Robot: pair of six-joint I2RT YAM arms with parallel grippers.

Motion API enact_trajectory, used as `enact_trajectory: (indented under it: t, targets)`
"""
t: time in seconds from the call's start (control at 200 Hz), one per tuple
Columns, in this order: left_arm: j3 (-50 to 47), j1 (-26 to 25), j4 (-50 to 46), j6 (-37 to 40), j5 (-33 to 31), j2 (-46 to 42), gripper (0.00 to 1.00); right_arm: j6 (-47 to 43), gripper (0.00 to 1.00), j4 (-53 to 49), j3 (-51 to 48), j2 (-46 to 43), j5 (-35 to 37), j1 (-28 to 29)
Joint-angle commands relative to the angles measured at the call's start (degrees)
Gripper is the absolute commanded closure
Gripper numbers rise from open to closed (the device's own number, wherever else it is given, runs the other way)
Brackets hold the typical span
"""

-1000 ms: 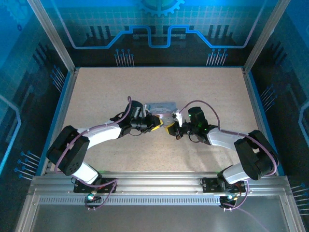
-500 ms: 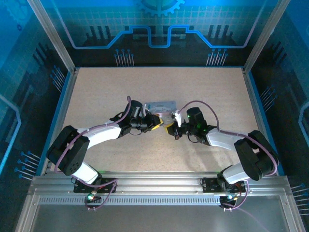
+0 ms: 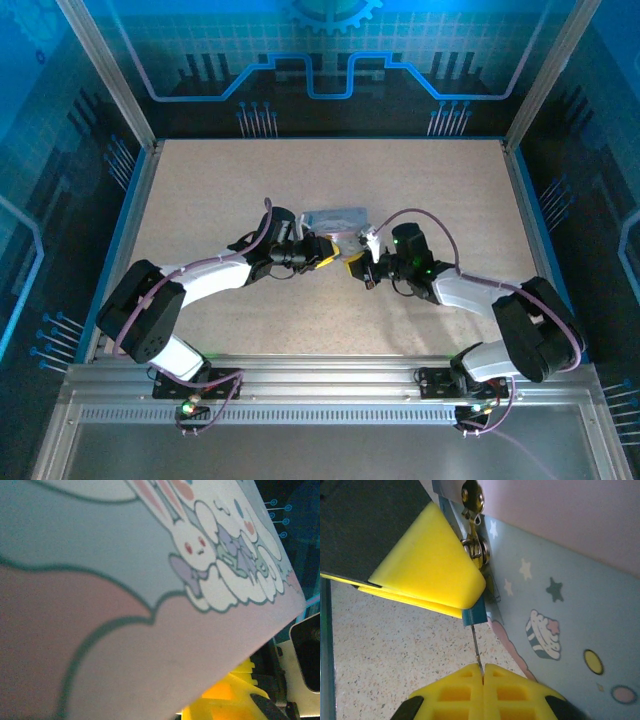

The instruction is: Unlock a padlock with a key

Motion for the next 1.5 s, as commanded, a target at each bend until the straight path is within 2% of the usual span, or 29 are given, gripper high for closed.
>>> enact_trajectory:
  t: [0.0, 0.855, 1.141, 1.496]
  targets:
    - [0.05, -1.00, 1.14, 1.46, 3.56, -1.74, 0.84, -0.30, 1.00, 2.16, -0.04, -2.09, -0.01, -1.35]
    - [0.91, -1.60, 1.47, 1.76, 4.45, -0.32, 0.84, 1.66, 1.00, 6.48, 6.51, 5.31, -0.45, 1.92]
    - [0.96, -2.39, 5.09, 0.72, 4.35, 3.10, 0.84, 2.80, 1.00, 7.42, 7.40, 7.10, 0.60, 2.80]
    - [0.84, -2.54, 12.61, -0.73, 2.15, 11.02, 0.84, 2.76, 1.00, 5.24, 4.88, 11.28, 2.66, 0.99]
